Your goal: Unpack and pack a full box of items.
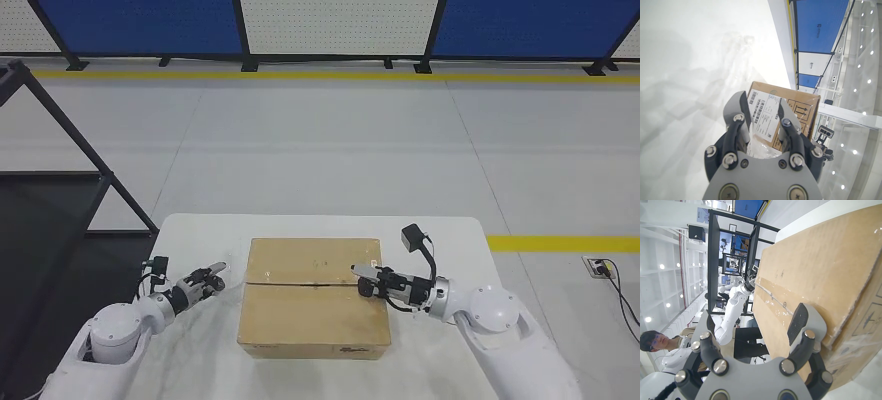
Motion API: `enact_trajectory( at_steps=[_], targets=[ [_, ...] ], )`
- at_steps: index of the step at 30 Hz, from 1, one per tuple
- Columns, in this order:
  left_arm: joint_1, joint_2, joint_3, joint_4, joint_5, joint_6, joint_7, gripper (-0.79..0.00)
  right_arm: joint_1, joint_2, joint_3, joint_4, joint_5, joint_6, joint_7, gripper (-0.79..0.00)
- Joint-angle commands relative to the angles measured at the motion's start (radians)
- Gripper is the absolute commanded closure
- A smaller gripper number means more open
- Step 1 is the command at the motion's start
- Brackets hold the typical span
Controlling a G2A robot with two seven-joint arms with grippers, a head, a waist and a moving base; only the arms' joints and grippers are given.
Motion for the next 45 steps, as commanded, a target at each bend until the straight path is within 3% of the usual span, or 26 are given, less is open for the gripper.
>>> enact_trajectory(
  at_steps=[1, 24, 45],
  targets=[
    [0.018, 0.001, -0.014, -0.015, -0.011, -0.002, 0.017, -0.785, 0.0, 0.0, -0.001, -0.001, -0.002, -0.001, -0.001, -0.785],
    [0.255, 0.048, -0.266, -0.209, -0.025, -0.014, -0.045, -0.785, -0.001, 0.0, -0.01, -0.012, -0.011, 0.004, -0.003, -0.785],
    [0.317, 0.059, -0.365, -0.211, -0.127, -0.088, -0.146, -0.785, 0.006, -0.004, -0.028, -0.003, -0.027, 0.023, -0.027, -0.785]
  ],
)
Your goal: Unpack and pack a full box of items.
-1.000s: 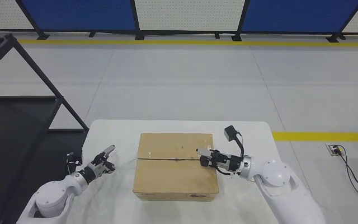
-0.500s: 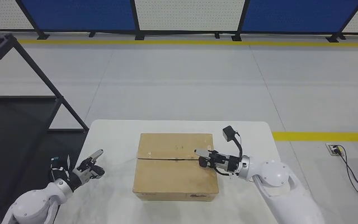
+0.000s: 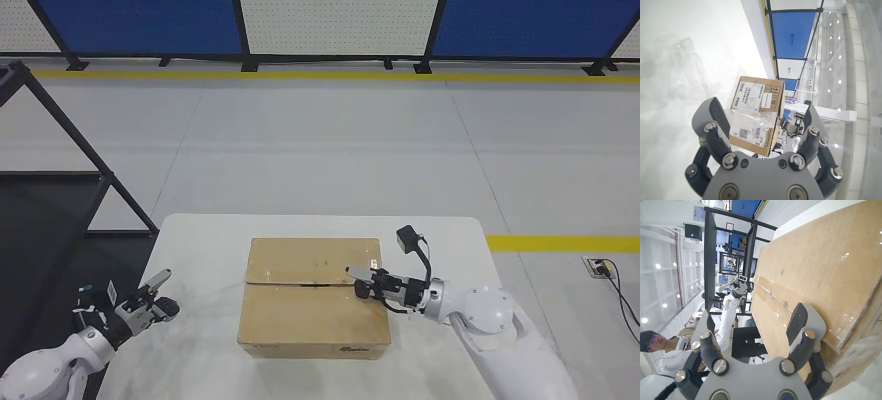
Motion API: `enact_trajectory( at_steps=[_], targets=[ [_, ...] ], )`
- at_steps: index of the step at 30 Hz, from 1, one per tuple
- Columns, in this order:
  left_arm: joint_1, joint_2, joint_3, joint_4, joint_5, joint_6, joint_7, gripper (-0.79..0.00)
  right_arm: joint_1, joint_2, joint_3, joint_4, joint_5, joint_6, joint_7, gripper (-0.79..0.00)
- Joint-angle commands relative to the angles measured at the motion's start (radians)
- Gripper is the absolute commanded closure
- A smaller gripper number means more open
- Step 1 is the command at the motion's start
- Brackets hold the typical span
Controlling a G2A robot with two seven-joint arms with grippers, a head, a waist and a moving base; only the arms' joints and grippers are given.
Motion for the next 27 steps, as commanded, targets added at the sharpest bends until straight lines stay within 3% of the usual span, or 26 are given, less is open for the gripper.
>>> enact_trajectory(
  at_steps=[1, 27],
  targets=[
    [0.001, 0.001, -0.003, 0.002, -0.002, 0.0, -0.008, -0.785, 0.003, -0.001, -0.003, 0.004, -0.003, 0.001, -0.002, -0.785],
    [0.026, 0.007, -0.048, 0.031, -0.078, -0.06, -0.058, -0.785, 0.015, -0.01, -0.023, 0.03, -0.019, 0.014, -0.031, -0.785]
  ],
)
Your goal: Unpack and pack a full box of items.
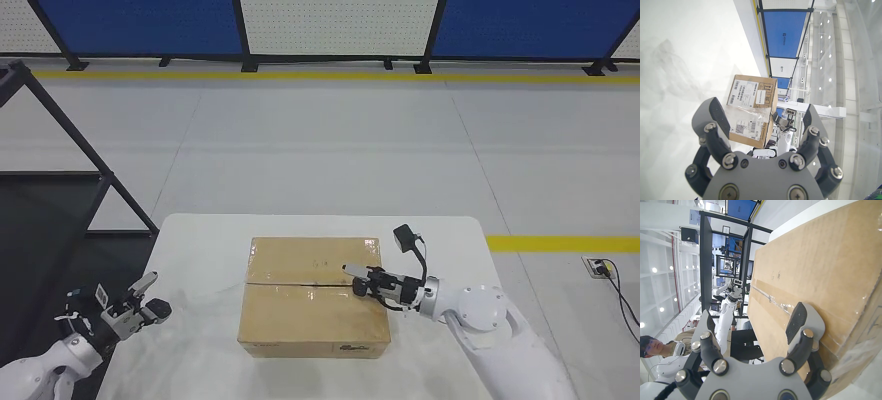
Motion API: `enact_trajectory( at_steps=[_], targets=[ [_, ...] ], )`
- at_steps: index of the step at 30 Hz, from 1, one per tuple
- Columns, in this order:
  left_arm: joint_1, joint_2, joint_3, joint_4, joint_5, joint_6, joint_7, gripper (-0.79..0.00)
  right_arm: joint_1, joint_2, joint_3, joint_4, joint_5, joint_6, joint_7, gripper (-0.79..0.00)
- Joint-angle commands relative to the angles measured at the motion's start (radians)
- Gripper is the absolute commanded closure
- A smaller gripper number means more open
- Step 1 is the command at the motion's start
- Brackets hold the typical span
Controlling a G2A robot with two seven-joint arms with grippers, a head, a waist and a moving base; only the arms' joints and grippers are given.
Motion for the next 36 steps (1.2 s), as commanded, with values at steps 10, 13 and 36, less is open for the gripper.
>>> enact_trajectory(
  at_steps=[10, 13, 36],
  targets=[
    [0.023, 0.001, 0.025, -0.049, -0.003, -0.069, -0.093, -0.785, -0.003, -0.001, 0.003, 0.003, 0.0, -0.004, 0.001, -0.785],
    [-0.012, -0.004, 0.087, -0.041, 0.018, -0.078, -0.117, -0.785, -0.004, 0.0, 0.006, 0.001, -0.002, -0.006, 0.001, -0.785],
    [-0.153, -0.043, 0.269, 0.136, 0.006, -0.176, -0.03, -0.785, -0.017, 0.004, 0.019, -0.023, -0.013, -0.002, 0.013, -0.785]
  ],
)
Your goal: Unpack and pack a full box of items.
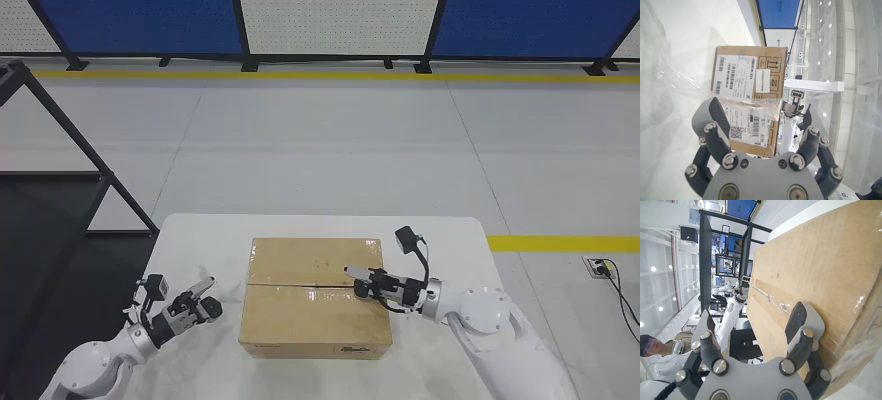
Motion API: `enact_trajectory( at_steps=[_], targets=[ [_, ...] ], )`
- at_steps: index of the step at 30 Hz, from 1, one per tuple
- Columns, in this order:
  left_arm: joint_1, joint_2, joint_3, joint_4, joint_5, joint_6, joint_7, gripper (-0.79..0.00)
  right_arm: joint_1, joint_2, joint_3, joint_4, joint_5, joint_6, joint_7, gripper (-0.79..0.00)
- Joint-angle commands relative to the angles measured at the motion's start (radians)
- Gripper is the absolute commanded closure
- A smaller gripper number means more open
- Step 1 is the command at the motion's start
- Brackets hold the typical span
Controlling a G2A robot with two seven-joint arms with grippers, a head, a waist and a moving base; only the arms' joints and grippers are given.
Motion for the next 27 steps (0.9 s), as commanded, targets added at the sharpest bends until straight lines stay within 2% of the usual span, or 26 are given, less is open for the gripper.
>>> enact_trajectory(
  at_steps=[1, 7, 13, 19, 27],
  targets=[
    [0.014, 0.004, -0.024, -0.004, -0.001, 0.0, 0.005, -0.785, 0.0, 0.0, 0.0, -0.001, 0.0, 0.001, 0.0, -0.785],
    [0.074, 0.018, -0.111, -0.014, -0.015, -0.001, 0.036, -0.785, 0.0, -0.001, -0.004, -0.009, -0.003, 0.002, 0.0, -0.785],
    [0.119, 0.023, -0.163, -0.043, -0.019, -0.02, 0.073, -0.785, 0.003, -0.003, -0.012, -0.016, -0.008, 0.006, 0.001, -0.785],
    [0.148, 0.023, -0.167, -0.088, -0.011, -0.064, 0.059, -0.785, -0.001, -0.003, -0.016, -0.033, -0.018, 0.0, 0.007, -0.785],
    [0.165, 0.023, -0.151, -0.103, 0.084, -0.144, 0.067, -0.785, 0.0, -0.003, -0.018, -0.041, -0.022, 0.011, 0.007, -0.785]
  ],
)
